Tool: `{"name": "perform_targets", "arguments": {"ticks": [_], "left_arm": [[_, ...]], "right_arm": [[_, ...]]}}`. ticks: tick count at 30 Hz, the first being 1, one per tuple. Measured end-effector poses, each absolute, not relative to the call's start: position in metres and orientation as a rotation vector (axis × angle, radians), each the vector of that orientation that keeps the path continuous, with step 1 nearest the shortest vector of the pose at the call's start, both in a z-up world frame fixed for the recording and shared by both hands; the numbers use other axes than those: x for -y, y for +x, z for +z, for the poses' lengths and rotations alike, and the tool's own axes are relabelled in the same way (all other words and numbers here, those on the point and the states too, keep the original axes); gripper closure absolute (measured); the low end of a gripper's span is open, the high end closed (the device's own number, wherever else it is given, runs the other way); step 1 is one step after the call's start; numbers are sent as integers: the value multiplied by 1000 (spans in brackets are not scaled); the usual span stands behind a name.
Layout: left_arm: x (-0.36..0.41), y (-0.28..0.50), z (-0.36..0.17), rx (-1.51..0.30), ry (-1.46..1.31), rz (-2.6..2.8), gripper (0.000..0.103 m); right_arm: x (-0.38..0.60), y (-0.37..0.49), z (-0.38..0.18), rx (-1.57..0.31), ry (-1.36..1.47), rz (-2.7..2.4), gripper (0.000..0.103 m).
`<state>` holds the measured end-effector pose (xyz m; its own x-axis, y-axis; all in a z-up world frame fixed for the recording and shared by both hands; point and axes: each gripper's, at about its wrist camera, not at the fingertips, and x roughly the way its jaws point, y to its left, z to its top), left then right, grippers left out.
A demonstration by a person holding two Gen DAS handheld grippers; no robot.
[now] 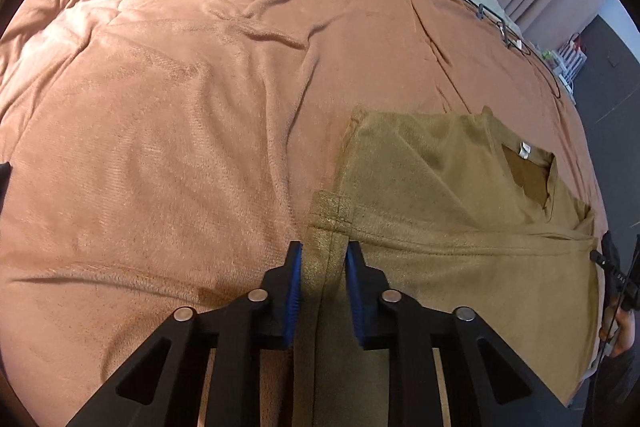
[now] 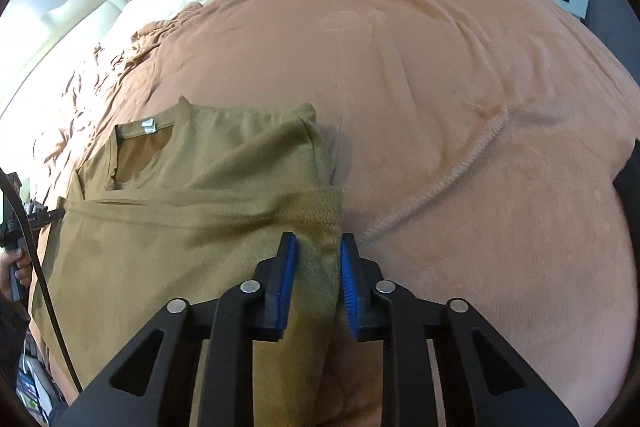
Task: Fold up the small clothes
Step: 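Close the left tool on the shirt edge while the right tool grips the fold, then lift the shirt edge with both tools and fold it over the shirt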
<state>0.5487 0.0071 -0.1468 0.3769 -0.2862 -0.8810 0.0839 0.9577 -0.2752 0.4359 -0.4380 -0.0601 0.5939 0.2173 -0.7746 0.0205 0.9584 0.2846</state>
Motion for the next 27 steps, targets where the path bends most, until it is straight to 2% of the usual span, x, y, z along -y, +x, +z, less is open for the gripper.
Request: {"name": "perform_targets", "arguments": {"ticks": [6, 8, 9, 12, 27], "left_arm": [[-1, 548, -142, -1153, -192, -222, 95], [-2, 547, -138, -1144, -199, -205, 96], [-3, 546, -136, -1137, -202, -196, 97], [-5, 543, -127, -1108, -205, -190, 98], [-5, 520, -73, -977, -192, -213, 100]], "right_arm": [[439, 445, -69, -964, 296, 134, 84], [440, 444, -65, -944, 274, 115, 86], [439, 442, -62, -936, 256, 103, 97], [434, 434, -52, -910, 226, 82, 102], [416, 394, -5, -820, 165, 38, 103]]}}
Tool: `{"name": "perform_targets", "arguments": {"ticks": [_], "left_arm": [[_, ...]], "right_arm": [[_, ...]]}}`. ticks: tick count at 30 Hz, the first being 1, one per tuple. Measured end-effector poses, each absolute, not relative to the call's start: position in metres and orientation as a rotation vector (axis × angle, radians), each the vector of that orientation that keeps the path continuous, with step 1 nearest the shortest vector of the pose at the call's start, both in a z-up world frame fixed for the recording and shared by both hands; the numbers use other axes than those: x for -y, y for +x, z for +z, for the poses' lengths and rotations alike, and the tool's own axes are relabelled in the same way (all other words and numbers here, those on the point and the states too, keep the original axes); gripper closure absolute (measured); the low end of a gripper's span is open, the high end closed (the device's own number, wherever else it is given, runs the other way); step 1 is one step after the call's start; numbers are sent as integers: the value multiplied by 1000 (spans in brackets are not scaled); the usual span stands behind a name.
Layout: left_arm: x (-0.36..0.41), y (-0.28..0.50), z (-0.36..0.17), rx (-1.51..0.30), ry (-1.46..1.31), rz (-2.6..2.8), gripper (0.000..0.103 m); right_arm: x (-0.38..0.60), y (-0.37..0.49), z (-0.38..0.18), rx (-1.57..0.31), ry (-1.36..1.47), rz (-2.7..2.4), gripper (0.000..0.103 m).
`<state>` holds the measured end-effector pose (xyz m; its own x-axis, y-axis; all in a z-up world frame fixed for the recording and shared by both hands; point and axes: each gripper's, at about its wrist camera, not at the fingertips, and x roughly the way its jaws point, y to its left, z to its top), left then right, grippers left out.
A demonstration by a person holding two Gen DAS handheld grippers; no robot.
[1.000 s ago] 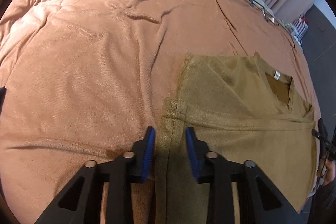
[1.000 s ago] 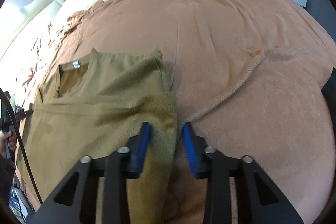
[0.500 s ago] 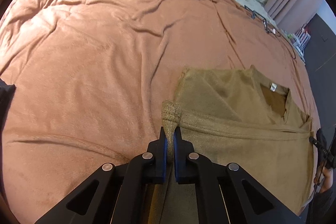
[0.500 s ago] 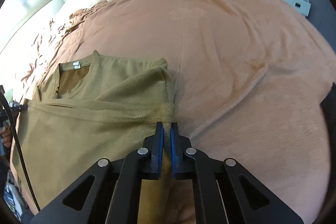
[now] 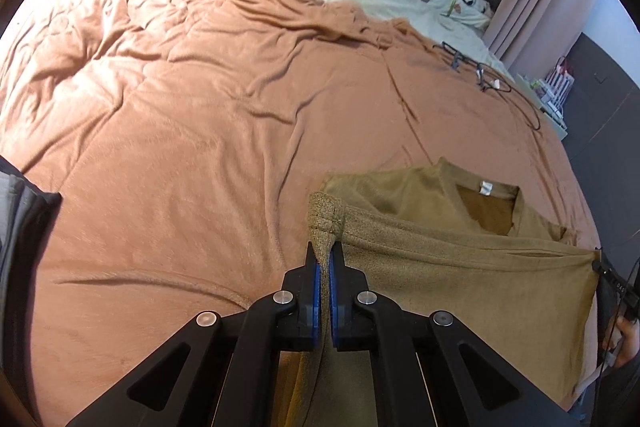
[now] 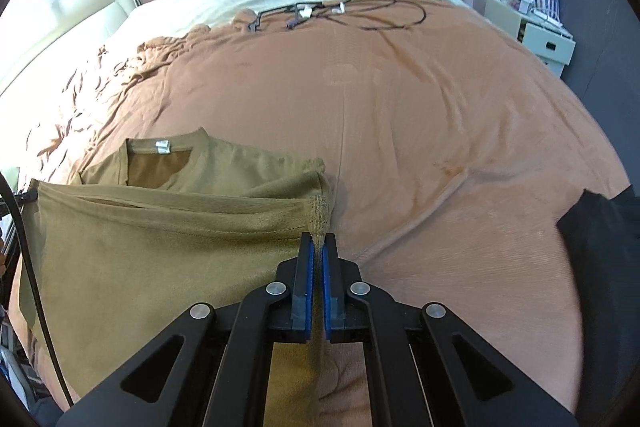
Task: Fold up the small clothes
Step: 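Lift the shirt edge with both tools and fold it over the shirt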
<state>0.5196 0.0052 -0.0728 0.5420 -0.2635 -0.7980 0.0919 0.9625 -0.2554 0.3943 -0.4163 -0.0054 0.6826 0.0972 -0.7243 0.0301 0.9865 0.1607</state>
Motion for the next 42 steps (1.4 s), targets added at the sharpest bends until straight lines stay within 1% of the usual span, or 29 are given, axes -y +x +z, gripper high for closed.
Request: {"name": "perform_targets", "arguments": {"ticks": [8, 13, 18, 24, 30, 36, 42], "left_arm": [[-7, 520, -52, -932, -195, -210, 100], [0, 537, -44, -927, -180, -201, 100], [6, 560, -49, -938, -180, -184, 100], [15, 592, -65, -963, -168, -153, 100], [24, 628, -93, -1016, -147, -135, 100], [27, 649, -119, -1054, -123, -125, 100], [28, 663, -131, -1064, -110, -120, 100]], "right_arm": [[413, 382, 16, -756, 149, 21, 103], [415, 397, 17, -758, 158, 6, 103], [421, 424, 15, -774, 173, -9, 103], [425, 465, 3, -817, 164, -25, 103], [425, 506, -15, -873, 156, -42, 103], [427, 538, -34, -914, 147, -54, 103], [427, 559, -43, -929, 136, -65, 103]]}}
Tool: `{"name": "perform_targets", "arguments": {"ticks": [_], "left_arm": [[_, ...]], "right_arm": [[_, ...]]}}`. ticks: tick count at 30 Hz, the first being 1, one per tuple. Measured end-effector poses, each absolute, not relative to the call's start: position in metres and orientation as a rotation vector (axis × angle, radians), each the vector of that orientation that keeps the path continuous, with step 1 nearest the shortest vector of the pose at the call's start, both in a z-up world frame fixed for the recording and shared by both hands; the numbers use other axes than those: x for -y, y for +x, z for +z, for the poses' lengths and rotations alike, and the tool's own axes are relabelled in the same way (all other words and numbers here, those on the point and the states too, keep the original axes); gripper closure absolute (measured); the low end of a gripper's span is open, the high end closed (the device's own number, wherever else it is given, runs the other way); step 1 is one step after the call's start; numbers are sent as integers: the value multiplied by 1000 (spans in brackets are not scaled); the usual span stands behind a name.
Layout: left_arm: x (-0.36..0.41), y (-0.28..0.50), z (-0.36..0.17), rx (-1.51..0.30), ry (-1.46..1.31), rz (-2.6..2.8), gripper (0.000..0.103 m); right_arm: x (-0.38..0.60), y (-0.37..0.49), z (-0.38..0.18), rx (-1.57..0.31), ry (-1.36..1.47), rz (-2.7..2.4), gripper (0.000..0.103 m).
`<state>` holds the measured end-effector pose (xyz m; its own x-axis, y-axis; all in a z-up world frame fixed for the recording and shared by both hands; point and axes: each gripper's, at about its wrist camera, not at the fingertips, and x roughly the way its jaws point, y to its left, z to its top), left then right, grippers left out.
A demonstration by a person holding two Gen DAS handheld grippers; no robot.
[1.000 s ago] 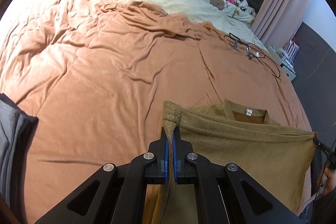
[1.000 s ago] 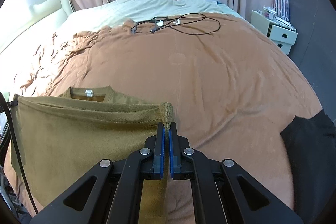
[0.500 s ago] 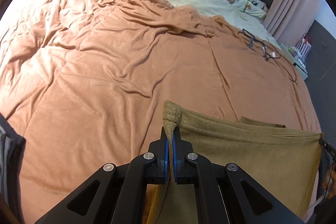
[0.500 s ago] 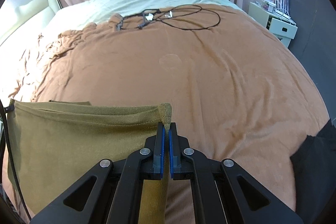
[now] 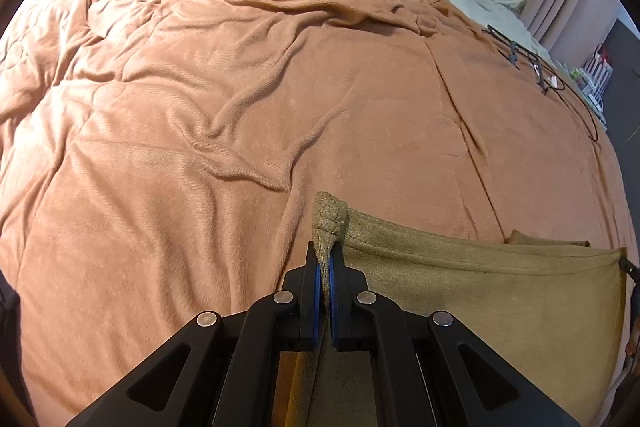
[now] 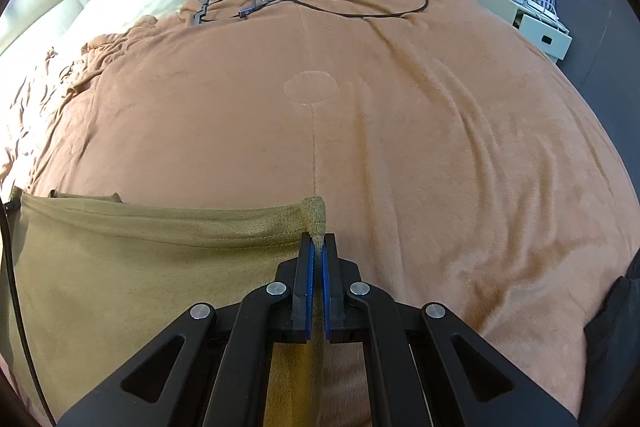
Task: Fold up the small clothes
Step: 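Lift the shirt edge with both tools and fold it over the shirt, then lower the folded edge and open both tools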
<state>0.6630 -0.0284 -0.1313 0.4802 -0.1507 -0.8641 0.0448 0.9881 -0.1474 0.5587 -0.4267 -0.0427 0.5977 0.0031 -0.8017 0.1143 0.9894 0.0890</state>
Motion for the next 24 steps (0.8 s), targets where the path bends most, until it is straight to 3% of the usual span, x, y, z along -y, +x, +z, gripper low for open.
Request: {"name": "perform_targets", "arguments": {"ticks": [14, 20, 21, 22, 23, 24], "left_arm": [[38, 687, -157, -1110, -68, -72, 100], [36, 683, -156, -1161, -95, -71, 91], [35, 681, -154, -1168, -96, -72, 83], [33, 677, -153, -1173, -102, -69, 76], [30, 671, -150, -1174, -113, -69, 64], [27, 665, -147, -1172, -126, -69, 54]], "right_arm": [[423, 587, -70, -976, 107, -89, 103], [430, 583, -70, -999, 155, -40, 101], [430, 580, -69, -1005, 153, -35, 97], [431, 576, -68, -1008, 150, -31, 86], [432, 572, -66, -1010, 149, -29, 76], [432, 567, -64, -1008, 148, -28, 45]]}}
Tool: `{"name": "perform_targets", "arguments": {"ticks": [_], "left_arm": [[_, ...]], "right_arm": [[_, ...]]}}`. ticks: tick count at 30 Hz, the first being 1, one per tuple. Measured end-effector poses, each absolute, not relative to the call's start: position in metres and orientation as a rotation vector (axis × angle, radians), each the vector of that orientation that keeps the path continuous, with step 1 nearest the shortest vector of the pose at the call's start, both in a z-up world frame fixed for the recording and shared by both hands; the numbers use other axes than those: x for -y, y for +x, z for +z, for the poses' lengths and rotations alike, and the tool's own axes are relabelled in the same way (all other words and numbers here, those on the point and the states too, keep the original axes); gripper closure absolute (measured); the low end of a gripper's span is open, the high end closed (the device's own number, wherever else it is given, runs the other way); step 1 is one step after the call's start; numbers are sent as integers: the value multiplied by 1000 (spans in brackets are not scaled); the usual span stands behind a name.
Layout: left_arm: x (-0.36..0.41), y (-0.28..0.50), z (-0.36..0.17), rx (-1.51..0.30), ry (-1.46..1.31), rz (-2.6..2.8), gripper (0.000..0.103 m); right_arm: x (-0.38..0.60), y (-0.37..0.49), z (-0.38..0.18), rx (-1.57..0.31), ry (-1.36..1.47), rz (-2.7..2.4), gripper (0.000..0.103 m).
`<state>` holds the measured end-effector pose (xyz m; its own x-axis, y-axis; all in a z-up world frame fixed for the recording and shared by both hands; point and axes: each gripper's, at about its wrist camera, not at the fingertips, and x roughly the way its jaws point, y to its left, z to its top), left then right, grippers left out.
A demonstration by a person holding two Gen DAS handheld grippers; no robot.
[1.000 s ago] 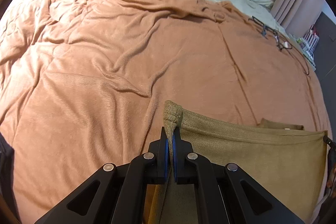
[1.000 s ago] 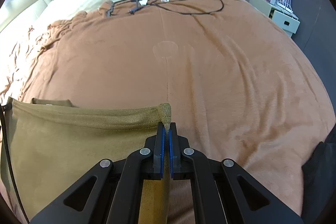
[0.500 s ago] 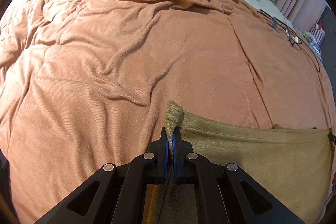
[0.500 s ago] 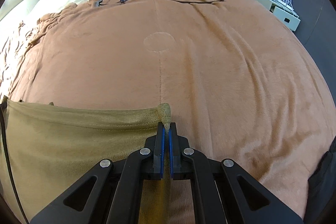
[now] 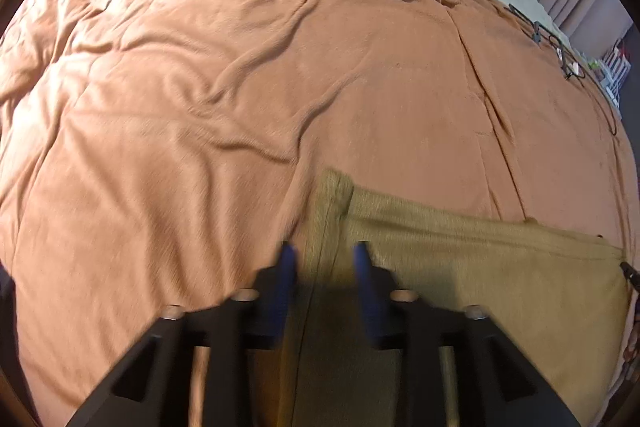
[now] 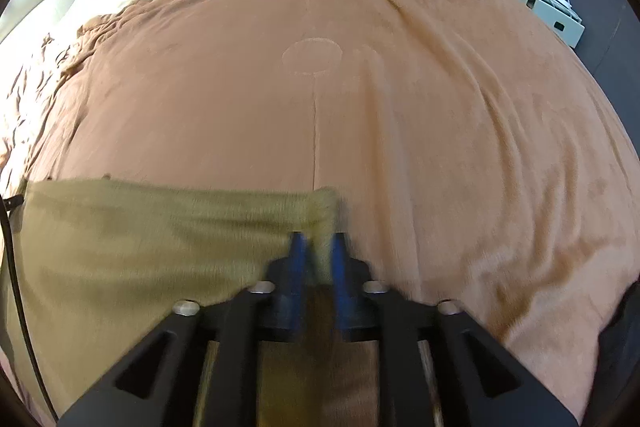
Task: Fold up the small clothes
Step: 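Lower the folded edge and open both tools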
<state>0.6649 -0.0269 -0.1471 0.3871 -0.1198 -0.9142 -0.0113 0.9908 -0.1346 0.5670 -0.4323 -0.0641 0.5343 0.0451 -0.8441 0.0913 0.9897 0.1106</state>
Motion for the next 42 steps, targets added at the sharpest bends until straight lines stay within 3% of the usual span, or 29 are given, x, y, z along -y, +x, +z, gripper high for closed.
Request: {"name": "perform_targets", "arguments": {"ticks": [1, 6, 11, 25, 42], "left_arm": [[25, 659, -145, -1168, -133, -70, 52], [19, 629, -131, -1174, -142, -86, 42], [17, 600, -115, -1158, -133, -99, 39], [6, 524, -89, -1105, -153, -129, 39], [2, 459, -114, -1145, -122, -199, 43]], "right_arm": [[433, 561, -62, -998, 146, -24, 30], [431, 530, -45, -983, 166, 12, 30], [431, 498, -30, -966, 169, 25, 30], [428, 419, -6, -946, 199, 27, 30], [411, 352, -23, -1002, 210, 41, 30]]}}
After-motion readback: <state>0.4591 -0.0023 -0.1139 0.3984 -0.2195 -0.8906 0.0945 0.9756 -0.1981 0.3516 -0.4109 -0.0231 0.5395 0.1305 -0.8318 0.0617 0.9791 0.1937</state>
